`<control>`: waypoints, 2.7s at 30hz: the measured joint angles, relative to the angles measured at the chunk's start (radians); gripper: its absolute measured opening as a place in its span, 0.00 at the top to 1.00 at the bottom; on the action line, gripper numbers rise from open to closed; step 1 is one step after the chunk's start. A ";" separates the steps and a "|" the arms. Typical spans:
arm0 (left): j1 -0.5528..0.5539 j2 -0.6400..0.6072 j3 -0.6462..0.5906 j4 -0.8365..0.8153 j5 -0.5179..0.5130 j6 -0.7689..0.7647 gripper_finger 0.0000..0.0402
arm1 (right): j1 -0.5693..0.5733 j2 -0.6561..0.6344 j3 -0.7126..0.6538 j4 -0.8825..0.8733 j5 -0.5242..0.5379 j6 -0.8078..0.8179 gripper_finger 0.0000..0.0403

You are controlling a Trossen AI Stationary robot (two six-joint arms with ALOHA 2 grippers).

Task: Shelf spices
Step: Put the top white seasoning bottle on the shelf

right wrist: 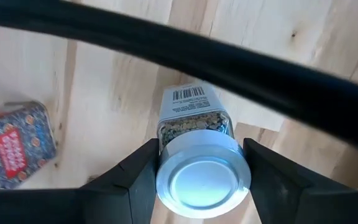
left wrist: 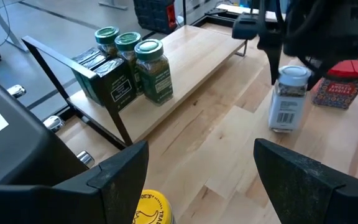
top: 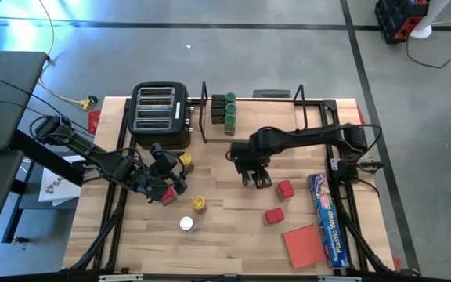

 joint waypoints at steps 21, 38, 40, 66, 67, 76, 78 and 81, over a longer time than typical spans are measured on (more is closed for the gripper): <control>0.000 0.000 0.000 -0.002 0.011 0.002 0.29 | 0.028 0.006 0.114 -0.072 0.028 -0.149 0.28; 0.000 0.000 0.000 -0.003 0.024 0.010 0.29 | 0.099 -0.005 0.006 -0.020 -0.152 -0.001 0.28; 0.000 0.000 0.000 -0.003 0.023 0.010 0.29 | 0.122 -0.005 0.033 0.001 -0.162 -0.006 0.28; 0.000 0.000 0.000 -0.003 0.032 0.010 0.29 | 0.139 0.192 0.093 0.436 -0.082 -0.066 0.28; 0.000 0.000 0.000 -0.003 0.038 0.010 0.29 | 0.140 0.205 0.093 0.432 -0.065 -0.059 0.28; 0.000 0.000 0.000 -0.002 0.037 0.010 0.29 | 0.140 0.302 0.093 0.509 -0.044 -0.048 0.29; 0.000 0.000 0.000 -0.003 0.037 0.010 0.29 | 0.140 0.318 0.093 0.524 -0.044 -0.029 0.33; 0.000 0.000 0.000 -0.002 0.037 0.010 0.29 | 0.140 0.325 0.093 0.526 -0.041 0.010 0.44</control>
